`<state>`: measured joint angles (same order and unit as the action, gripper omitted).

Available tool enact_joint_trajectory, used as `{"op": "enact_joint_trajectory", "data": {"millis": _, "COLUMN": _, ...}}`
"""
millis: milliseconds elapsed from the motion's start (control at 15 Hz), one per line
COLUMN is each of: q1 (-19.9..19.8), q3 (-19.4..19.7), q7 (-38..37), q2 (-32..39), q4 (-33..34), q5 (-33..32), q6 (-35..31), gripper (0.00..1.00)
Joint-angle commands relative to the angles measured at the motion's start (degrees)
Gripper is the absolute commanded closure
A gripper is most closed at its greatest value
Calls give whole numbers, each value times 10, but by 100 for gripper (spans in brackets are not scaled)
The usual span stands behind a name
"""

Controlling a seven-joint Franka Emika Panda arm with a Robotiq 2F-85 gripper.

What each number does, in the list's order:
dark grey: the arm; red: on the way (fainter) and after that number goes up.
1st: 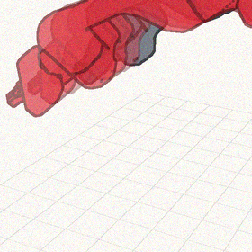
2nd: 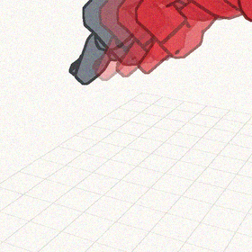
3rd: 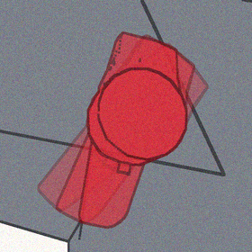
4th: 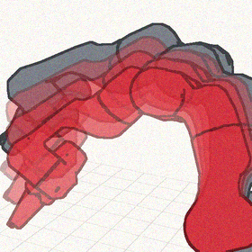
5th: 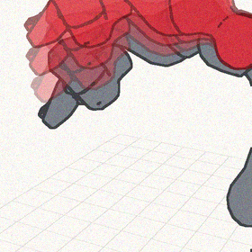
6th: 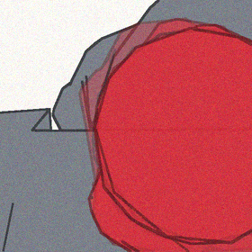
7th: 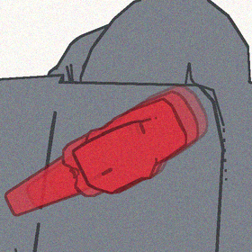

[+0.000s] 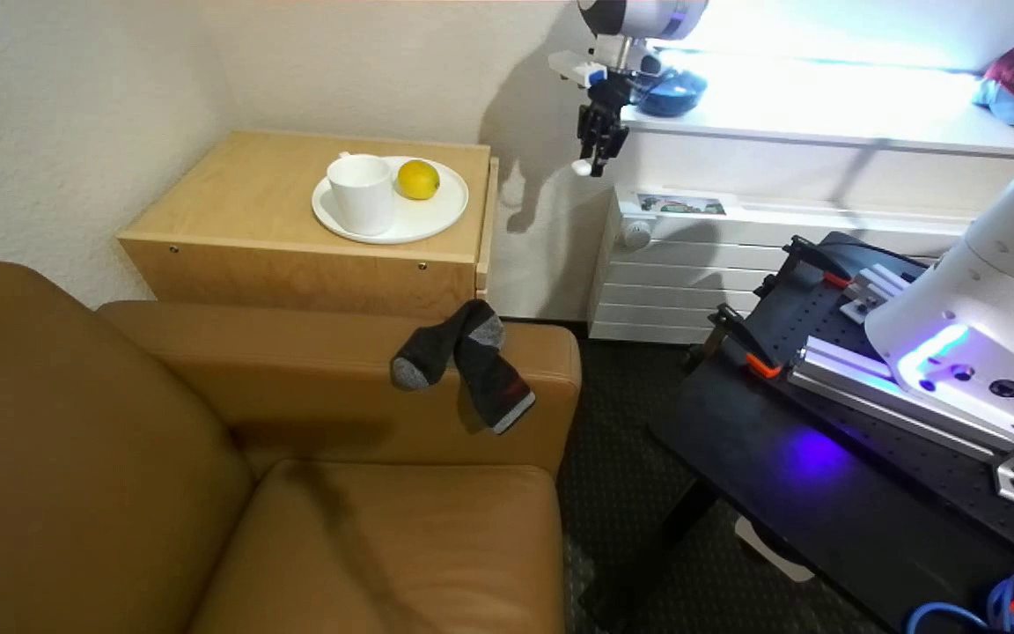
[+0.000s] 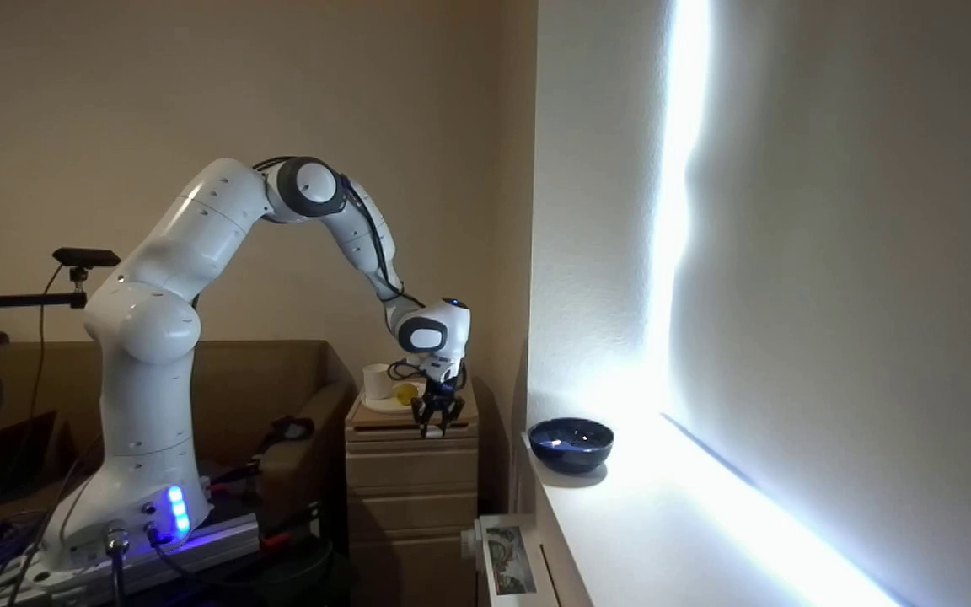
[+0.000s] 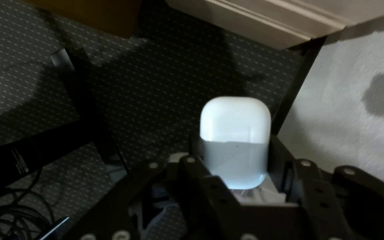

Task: Pick up the earphone case and move it to the window sill

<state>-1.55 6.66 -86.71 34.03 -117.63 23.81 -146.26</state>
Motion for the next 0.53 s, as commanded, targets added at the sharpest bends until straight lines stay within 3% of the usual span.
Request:
{"op": "enact_joint_trajectory", "data": {"millis": 0, "q1": -35, "q3": -3, "q7": 3, "q2": -67, "q4": -145, "q5": 68, "q6": -102, "gripper": 76}}
{"op": "enact_joint_trajectory", "data": {"millis": 67, "q1": -59, "q3": -21, "q7": 31, "q2": -85, "q4": -180, "q5": 107, "q6": -142, "gripper": 76}}
{"op": "enact_joint_trajectory", "data": {"millis": 133, "q1": -29, "q3": 1, "q7": 0, "q2": -30, "q4": -100, "q5": 57, "q6": -88, "gripper": 76}}
{"op": "enact_joint_trajectory", "data": {"millis": 200, "q1": -37, "q3": 0, "q7": 10, "q2": -37, "q4": -120, "q5": 63, "q6": -102, "gripper": 51}}
{"op": "enact_joint_trajectory", "data": {"millis": 400, "q1": -32, "q3": 0, "q7": 4, "q2": -34, "q4": -110, "q5": 59, "q6": -100, "gripper": 51}}
{"op": "enact_joint_trajectory", "data": {"millis": 467, "q1": -30, "q3": -1, "q7": 1, "q2": -34, "q4": -108, "q5": 59, "q6": -100, "gripper": 76}}
